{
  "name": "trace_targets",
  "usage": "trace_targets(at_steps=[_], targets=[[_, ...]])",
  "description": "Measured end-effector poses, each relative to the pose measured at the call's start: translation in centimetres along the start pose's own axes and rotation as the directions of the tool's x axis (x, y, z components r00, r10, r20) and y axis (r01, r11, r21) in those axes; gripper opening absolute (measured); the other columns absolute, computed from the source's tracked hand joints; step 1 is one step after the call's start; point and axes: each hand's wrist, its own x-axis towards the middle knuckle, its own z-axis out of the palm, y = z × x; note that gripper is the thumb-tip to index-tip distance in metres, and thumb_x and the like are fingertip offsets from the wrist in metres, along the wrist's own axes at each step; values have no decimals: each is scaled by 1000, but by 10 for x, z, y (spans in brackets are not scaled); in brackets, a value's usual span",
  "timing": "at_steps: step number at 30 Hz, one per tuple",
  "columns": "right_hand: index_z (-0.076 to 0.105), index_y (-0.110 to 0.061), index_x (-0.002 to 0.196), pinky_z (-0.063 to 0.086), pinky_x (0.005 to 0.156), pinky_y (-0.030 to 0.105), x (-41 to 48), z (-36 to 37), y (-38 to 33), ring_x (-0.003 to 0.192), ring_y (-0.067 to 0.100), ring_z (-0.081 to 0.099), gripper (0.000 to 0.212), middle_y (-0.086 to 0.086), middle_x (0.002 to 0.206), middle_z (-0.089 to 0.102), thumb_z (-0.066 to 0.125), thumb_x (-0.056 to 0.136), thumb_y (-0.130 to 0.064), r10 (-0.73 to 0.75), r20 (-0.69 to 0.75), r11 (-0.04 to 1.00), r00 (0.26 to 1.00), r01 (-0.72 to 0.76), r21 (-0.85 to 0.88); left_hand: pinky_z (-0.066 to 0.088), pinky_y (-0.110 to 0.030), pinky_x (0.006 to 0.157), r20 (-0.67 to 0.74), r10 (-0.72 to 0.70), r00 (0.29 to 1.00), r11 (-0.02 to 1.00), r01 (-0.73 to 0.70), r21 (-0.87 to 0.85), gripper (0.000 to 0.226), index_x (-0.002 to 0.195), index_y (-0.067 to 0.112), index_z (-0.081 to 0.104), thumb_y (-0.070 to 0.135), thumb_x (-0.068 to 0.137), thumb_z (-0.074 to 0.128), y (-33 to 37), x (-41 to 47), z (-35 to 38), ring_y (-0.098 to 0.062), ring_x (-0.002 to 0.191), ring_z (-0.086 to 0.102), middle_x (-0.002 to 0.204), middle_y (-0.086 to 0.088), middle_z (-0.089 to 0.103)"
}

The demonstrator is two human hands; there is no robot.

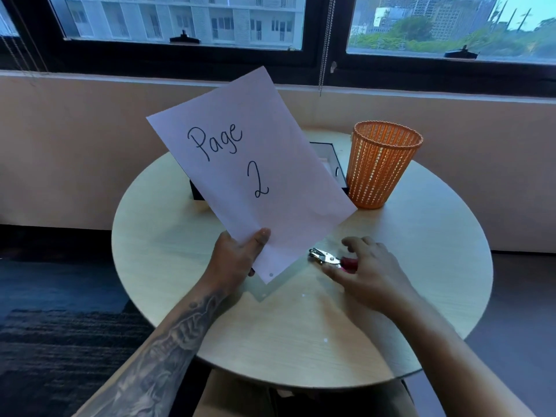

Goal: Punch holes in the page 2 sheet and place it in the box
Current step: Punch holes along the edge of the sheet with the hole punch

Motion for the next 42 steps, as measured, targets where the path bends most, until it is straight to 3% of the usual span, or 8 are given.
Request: trace_targets(at_steps=[3, 6, 8, 15, 19, 25, 30, 42], targets=[[61, -23, 125, 49, 66, 15, 1, -15, -15, 97, 7, 62, 55, 0, 120, 63, 73, 82, -56, 42, 92, 821, 995, -87, 564, 37, -25, 38, 19, 22, 1000, 1000, -22, -6, 35, 63, 8, 55, 21, 92, 69, 6, 0, -4, -16, 36, 45, 42, 1, 50], [61, -8, 110, 48, 67, 34, 8, -18, -30, 85, 19, 67, 56, 14, 111, 65, 82, 73, -46, -51, 337, 157, 940, -326, 932, 37, -26, 39, 52, 56, 997, 998, -56, -2, 34, 68, 2, 58, 25, 91, 69, 11, 2, -7, -19, 38, 45, 46, -5, 50], [58, -10, 119, 47, 72, 35, 13, -14, -32, 85, 24, 63, 74, 17, 110, 58, 90, 63, -45, -131, 391, -66, 911, -402, 913, 38, -26, 40, 89, 59, 994, 998, -59, 1, 34, 75, -2, 61, 27, 91, 70, 14, 2, -9, -20, 40, 46, 51, -8, 52], [70, -12, 92, 46, 49, 26, 8, -4, -51, 71, 15, 66, 16, 5, 90, 71, 76, 79, -5, -38, 288, -66, 957, -290, 955, 48, -31, 46, 217, 73, 974, 992, -93, 83, 17, 94, 15, 69, 31, 92, 70, 27, 1, -16, -17, 56, 63, 68, 2, 70], [73, -13, 93, 47, 52, 27, 10, -1, -61, 74, 13, 69, 13, 3, 93, 76, 74, 84, -4, -3, 244, -118, 970, -243, 963, 58, -44, 87, 154, -5, 988, 964, 46, -263, 42, 108, 22, 74, 56, 85, 64, 22, -5, -10, -23, 102, 72, 110, -5, 76], [73, -9, 107, 51, 66, 30, 16, 0, -77, 86, 18, 69, 18, 5, 101, 75, 72, 89, -11, 51, 158, -142, 986, -149, 979, 54, -37, 63, 147, -2, 989, 856, 77, -510, 102, 125, 11, 62, 91, 62, 56, -3, -45, 25, -28, 78, 66, 104, -17, 69], [71, -3, 99, 50, 57, 36, 16, 6, -95, 64, 25, 60, 20, 12, 78, 65, 74, 87, -18, 39, 171, -165, 984, -163, 973, 48, -33, 61, 34, 39, 999, 968, -29, -251, 50, 90, 8, 72, 57, 80, 71, 11, -43, 49, -20, 67, 62, 82, -6, 73], [71, -8, 72, 43, 63, 34, 19, 7, -98, 58, 19, 53, 15, 9, 70, 63, 73, 86, -14, 3, 208, -183, 978, -204, 962, 48, -42, 65, -101, -64, 993, 947, 29, -320, 23, 90, 6, 77, 28, 93, 69, 11, -18, 46, -23, 63, 61, 79, -13, 75]])
